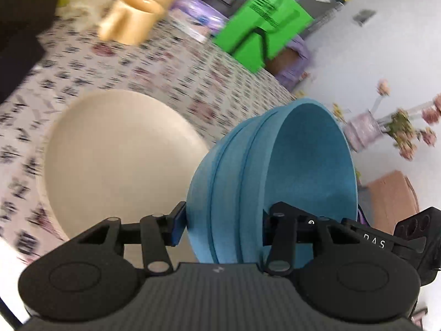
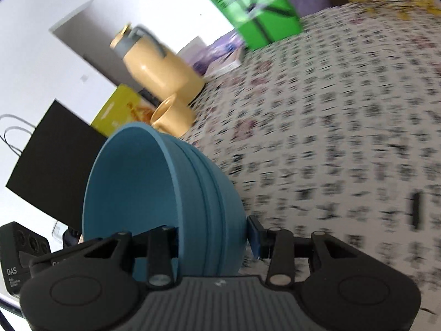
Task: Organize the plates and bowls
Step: 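Carry both blue bowl stacks toward the cream plate stack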
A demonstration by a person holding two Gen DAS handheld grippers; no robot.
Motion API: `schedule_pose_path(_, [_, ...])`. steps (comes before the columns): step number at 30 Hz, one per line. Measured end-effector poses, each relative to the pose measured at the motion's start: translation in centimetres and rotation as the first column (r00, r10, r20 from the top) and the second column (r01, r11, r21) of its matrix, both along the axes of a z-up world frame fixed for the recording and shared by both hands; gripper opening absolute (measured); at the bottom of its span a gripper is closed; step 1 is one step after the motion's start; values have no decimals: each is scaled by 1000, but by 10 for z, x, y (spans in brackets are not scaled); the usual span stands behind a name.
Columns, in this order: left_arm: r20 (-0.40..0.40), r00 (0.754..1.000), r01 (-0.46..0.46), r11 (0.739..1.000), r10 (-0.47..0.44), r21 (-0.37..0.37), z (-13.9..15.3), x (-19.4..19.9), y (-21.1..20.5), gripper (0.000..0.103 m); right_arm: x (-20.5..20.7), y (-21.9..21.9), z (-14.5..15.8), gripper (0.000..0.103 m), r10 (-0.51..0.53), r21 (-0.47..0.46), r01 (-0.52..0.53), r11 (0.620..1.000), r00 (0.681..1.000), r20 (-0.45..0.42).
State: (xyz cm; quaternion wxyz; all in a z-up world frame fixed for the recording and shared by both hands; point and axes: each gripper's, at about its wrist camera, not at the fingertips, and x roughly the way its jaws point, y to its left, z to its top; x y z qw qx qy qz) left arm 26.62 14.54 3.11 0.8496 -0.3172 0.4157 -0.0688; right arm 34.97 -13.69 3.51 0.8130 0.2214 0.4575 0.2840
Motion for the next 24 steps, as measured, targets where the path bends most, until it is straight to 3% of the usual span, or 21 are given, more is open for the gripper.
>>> schedule_pose_path(4, [-30,998,-50,999,50,-13,-9,1,26,48,12,34,-5,39,44,-24,-45,999,998,-34])
schedule_pose_path(14, [-62,994,-90,996,89,-3,-22,8,57,49,27,68,-16,40,76,-27,-79,996,992,-102])
schedule_pose_path(24, [-27,996,-87,996,88,33,-17,13,59,63,44,82,-24,42,73,-6,-75,997,989,-129])
